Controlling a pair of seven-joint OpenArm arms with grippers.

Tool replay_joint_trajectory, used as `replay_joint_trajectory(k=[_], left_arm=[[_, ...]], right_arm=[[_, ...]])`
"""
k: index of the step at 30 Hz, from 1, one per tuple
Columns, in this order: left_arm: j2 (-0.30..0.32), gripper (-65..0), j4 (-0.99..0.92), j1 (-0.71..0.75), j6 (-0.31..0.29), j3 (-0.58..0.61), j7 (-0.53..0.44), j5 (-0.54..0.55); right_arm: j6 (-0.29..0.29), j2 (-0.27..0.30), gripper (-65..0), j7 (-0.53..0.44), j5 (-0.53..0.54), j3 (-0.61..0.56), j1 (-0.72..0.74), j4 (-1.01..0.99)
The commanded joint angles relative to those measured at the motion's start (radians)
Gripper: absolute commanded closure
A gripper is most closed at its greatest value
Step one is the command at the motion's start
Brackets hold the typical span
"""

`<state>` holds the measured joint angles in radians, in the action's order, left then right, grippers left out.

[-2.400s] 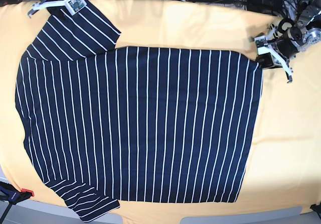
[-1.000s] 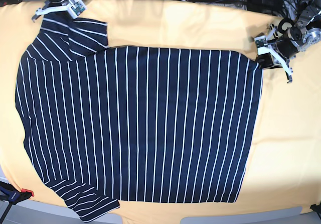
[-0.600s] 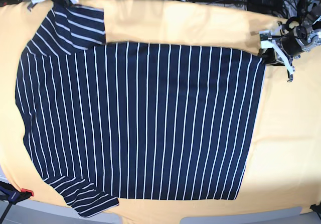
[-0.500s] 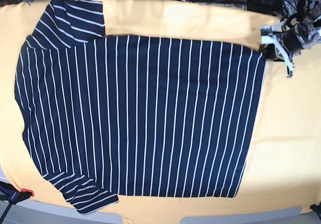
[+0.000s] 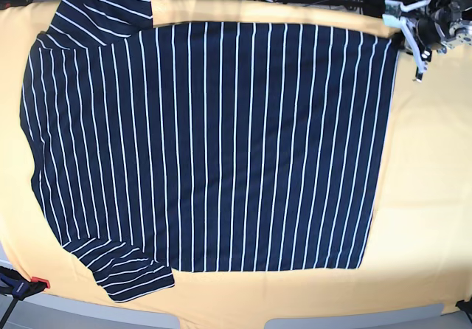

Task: Fold the T-shirt properly
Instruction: 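Lift the gripped side edge and fold it over toward the shirt's middle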

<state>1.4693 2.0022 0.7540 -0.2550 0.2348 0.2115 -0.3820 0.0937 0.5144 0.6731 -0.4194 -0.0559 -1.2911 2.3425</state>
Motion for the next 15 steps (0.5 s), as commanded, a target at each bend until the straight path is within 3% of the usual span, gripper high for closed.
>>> replay_joint_trajectory(k=[1,5,11,15], left_arm=[[0.031,0.0,0.021,0.0,-0.005,-0.006,0.016,-0.001],[0.032,0.0,0.061,-0.001,0.0,-0.006,0.031,-0.002],[0.032,0.0,0.09,-0.013,0.143,-0.009,0.083,-0.037],[0.025,0.0,0.104,-0.059,0.191,-0.009,0.077,-0.058]], right_arm=[[-0.008,0.004,0.0,0.013,-0.008,0.005,-0.018,0.014],[-0.012,0.004,0.0,0.013,-0.009,0.005,-0.018,0.014],[-0.166,0.006,0.0,-0.01,-0.172,0.007,-0.018,0.014],[-0.227,0.051,0.0,-0.073,-0.185,0.035,-0.018,0.014]])
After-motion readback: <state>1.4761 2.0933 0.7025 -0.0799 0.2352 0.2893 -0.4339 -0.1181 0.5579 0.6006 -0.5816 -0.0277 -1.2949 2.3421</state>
